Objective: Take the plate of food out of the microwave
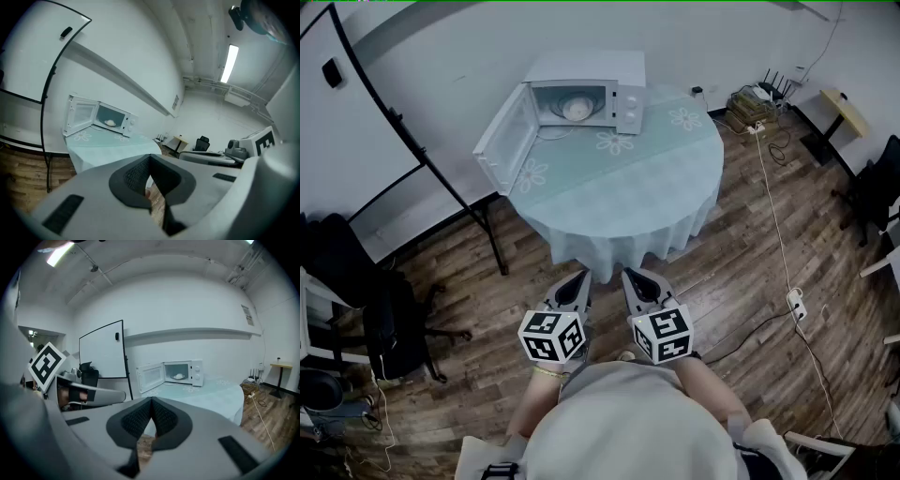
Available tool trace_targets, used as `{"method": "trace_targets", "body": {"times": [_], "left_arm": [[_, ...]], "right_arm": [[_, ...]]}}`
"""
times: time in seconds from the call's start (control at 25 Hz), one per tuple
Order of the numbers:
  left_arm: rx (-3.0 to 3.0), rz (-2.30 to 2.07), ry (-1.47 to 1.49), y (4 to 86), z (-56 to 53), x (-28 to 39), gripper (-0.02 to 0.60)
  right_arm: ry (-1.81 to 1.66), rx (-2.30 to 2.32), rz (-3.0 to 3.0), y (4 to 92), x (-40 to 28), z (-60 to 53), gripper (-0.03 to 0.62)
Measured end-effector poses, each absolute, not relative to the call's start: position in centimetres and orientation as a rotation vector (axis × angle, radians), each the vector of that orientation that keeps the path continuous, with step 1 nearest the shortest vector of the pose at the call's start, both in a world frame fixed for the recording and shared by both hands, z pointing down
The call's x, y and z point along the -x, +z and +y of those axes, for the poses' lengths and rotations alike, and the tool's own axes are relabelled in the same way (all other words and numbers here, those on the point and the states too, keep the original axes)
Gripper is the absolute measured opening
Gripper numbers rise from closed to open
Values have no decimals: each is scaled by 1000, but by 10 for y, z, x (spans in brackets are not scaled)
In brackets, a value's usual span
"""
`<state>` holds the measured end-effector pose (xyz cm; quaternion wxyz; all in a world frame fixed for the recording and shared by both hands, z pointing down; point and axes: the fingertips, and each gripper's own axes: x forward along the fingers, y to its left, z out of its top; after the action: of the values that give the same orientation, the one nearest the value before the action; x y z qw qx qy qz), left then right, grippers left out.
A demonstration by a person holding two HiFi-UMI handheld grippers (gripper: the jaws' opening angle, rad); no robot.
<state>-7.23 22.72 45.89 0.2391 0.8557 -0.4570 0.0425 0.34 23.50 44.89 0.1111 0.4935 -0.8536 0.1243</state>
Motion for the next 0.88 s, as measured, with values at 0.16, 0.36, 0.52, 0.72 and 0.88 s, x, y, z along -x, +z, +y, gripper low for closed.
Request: {"method": "trace_targets", "body": {"times": [0.16, 0.36, 0.52, 0.72, 0.88], "left_arm": [[-2346, -1239, 130, 459, 234, 74, 12], [-2338, -1251, 113, 458, 234, 69, 12], [-2333, -1270, 106, 460, 238, 64, 12], [-2318, -1271, 110, 463, 245, 57, 12], [-2310, -1261, 124, 465, 245, 54, 12]], "right_arm": [[378, -1464, -2505, 450, -3, 243, 6], [365, -1441, -2508, 451, -7, 247, 6], [371, -1448, -2524, 452, -13, 251, 6], [434, -1440, -2547, 454, -16, 251, 6], [459, -1435, -2572, 449, -13, 252, 6]]}}
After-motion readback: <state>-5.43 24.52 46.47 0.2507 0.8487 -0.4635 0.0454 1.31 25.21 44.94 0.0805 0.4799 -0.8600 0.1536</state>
